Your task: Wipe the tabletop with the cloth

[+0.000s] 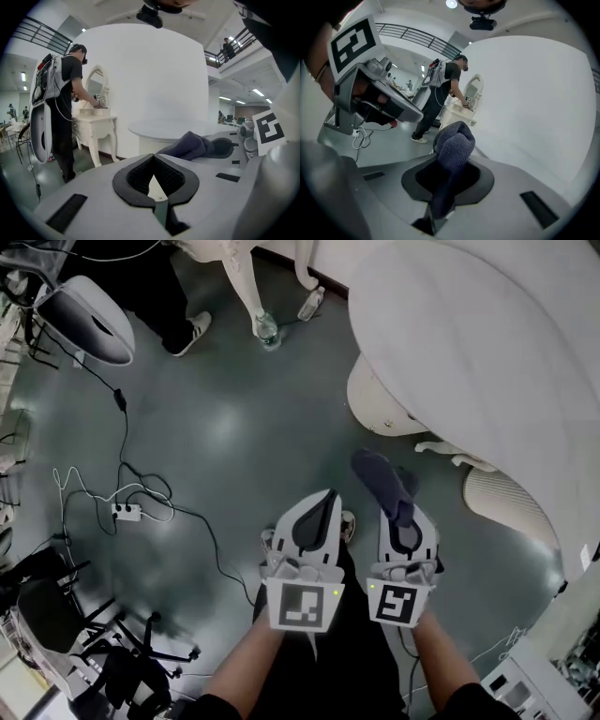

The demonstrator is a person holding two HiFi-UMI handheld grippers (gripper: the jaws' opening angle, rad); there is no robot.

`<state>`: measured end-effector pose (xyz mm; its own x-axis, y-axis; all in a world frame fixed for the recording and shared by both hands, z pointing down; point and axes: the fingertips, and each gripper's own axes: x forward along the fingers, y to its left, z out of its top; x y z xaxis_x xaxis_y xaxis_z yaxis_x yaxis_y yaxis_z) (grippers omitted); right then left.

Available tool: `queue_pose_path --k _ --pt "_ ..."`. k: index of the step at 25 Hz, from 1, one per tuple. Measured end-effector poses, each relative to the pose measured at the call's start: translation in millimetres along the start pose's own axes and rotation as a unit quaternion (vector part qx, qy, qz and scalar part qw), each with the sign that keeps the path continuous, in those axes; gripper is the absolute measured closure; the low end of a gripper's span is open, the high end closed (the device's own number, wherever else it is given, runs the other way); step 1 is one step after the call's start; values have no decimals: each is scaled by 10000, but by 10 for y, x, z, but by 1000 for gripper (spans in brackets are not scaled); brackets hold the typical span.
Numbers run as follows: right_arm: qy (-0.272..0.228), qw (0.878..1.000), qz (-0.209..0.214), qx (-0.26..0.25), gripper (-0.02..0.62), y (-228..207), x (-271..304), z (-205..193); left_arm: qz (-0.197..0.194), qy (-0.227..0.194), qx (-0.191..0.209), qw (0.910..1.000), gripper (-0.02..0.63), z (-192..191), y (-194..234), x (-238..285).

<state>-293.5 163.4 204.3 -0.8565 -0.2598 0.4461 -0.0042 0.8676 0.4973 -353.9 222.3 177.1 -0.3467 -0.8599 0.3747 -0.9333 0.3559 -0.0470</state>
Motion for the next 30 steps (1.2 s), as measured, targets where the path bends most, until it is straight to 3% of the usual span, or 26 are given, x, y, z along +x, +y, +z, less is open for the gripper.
queue_pose_path --k 3,7,12,17,21,25,30 --pt "71 9998 -158 7 551 183 248 -265 -253 11 -1 9997 598 -437 -76 218" --pt "225 9973 -690 128 551 169 601 -566 -435 -104 170 9989 598 -860 -87 481" --pt "369 9891 -1385 -332 551 -100 872 -811 -565 -127 -262 9980 598 -1213 -141 628" --pt "154 9632 -2405 -1193 551 -431 1148 -777 -619 -120 -189 9978 598 -1346 -61 645" --pt "531 9411 -3034 -1393 551 -832 1434 -821 -682 -137 -362 9969 598 -1373 60 695" --pt "563 9275 -3336 -1591 551 -983 1604 -752 -656 36 -507 9965 598 -1487 110 775" --pt "762 9146 -3403 -2048 551 -928 1778 -837 -741 -11 -452 9962 598 -1439 66 971"
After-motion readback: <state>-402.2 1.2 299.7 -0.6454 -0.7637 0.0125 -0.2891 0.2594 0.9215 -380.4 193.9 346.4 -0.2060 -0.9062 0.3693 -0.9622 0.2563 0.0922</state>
